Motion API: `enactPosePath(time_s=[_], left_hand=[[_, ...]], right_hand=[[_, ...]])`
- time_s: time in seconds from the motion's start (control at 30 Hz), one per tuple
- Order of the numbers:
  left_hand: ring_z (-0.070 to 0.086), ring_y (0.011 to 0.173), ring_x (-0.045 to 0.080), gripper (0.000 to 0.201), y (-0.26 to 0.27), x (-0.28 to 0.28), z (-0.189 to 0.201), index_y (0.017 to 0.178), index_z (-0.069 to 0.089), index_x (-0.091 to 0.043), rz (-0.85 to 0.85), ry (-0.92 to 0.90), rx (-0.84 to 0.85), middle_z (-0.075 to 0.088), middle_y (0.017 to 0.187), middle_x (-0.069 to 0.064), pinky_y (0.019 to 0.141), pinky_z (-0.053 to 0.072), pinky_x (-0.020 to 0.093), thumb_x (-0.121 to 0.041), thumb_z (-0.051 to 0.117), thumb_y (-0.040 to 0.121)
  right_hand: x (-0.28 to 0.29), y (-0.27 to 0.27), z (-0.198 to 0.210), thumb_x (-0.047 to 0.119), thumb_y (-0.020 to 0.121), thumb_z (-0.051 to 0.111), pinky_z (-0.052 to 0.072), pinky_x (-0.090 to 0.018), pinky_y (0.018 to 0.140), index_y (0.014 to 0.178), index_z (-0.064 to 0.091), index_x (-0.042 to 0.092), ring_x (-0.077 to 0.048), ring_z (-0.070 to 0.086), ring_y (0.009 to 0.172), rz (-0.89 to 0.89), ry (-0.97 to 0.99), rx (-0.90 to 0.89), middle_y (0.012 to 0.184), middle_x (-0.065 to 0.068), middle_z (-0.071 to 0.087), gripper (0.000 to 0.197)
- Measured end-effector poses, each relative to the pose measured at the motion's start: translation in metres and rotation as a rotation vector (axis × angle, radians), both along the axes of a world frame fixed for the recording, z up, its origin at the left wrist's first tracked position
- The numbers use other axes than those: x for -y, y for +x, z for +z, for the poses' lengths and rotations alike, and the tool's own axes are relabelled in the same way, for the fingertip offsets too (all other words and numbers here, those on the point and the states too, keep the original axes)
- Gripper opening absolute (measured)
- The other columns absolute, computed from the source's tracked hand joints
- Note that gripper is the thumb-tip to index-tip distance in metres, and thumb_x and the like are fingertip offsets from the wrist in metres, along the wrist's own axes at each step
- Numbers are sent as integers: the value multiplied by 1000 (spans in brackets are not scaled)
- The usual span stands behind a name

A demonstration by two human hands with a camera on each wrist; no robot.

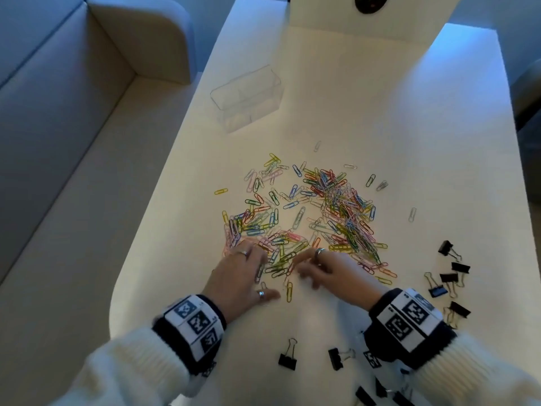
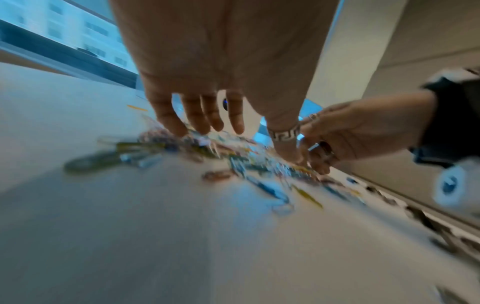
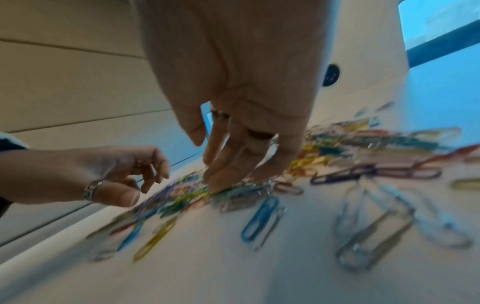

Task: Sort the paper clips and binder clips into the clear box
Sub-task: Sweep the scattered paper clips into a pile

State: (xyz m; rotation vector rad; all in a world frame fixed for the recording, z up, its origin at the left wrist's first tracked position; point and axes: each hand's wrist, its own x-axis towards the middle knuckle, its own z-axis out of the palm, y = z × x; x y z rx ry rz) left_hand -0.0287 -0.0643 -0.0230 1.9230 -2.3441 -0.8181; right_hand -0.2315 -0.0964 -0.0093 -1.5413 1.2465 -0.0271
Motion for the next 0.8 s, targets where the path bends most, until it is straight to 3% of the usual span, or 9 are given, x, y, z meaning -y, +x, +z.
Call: enactPosePath(time_s=[0.07,0.13,0.17,0.23,0.33,0.43,0.57,0.7,0.8], left_hand=[[41,111,17,64,11,5,4,118,46,-20,125,-121,-31,43,120,1,95,39,32,-63,58,72],[32,126,25,73,24,2,4,129,39,-17,267,-156,5,39,135,8,106,30,44,-68,44,76],[21,136,28,78,27,-1,2,137,29,-14,318,-97,43,28,145,11,111,21,50,-67,38,81],[-11,143,29,84,27,-8,-6,146,-5,-14,380,135,93,-10,156,9,115,0,50,-63,29,87],[-34,134,27,90,11,-2,-15,138,-31,-15,363,269,123,-38,145,9,113,-13,46,-69,14,82],[-36,132,27,90,-14,12,-21,135,-36,-14,296,230,133,-42,142,10,111,-16,45,-71,5,80],[-32,136,26,89,-42,28,-11,140,-28,-12,160,273,39,-36,148,8,113,-15,40,-66,19,87],[-18,142,25,78,-16,71,7,146,-13,-18,265,81,-70,-19,155,6,114,-10,40,-57,25,90],[-14,143,32,72,20,111,7,147,-10,-21,421,45,72,-15,156,7,113,-6,52,-56,22,92]], right_hand=[[4,-13,6,29,94,45,52,-34,87,108,56,29,-10,61,90,-238,-166,-9,102,9,63,18],[5,-31,6,33,93,45,36,-44,104,125,47,32,-18,46,118,-427,-313,-183,123,8,51,31],[4,-39,5,37,93,43,23,-49,110,134,35,34,-23,29,132,-467,-307,-292,137,4,38,42],[-2,-46,-2,44,93,38,4,-52,112,144,12,32,-25,-5,142,-475,-173,-414,154,-2,2,59],[-9,-34,-16,51,91,34,-11,-50,111,145,-9,28,-27,-28,137,-421,-74,-432,152,-3,-23,72],[-10,-7,-18,50,93,32,-17,-46,109,143,-18,25,-28,-34,133,-308,-89,-403,148,-3,-32,75],[-1,15,-9,50,94,29,-12,-45,112,145,-10,27,-27,-28,136,-184,-88,-356,151,-2,-26,69],[40,-18,1,45,94,34,-4,-48,113,144,15,28,-25,-9,142,-376,-282,-348,156,1,-3,57],[85,-60,-5,48,94,30,0,-56,111,145,7,27,-29,-12,141,-503,-287,-500,155,-3,-7,60]])
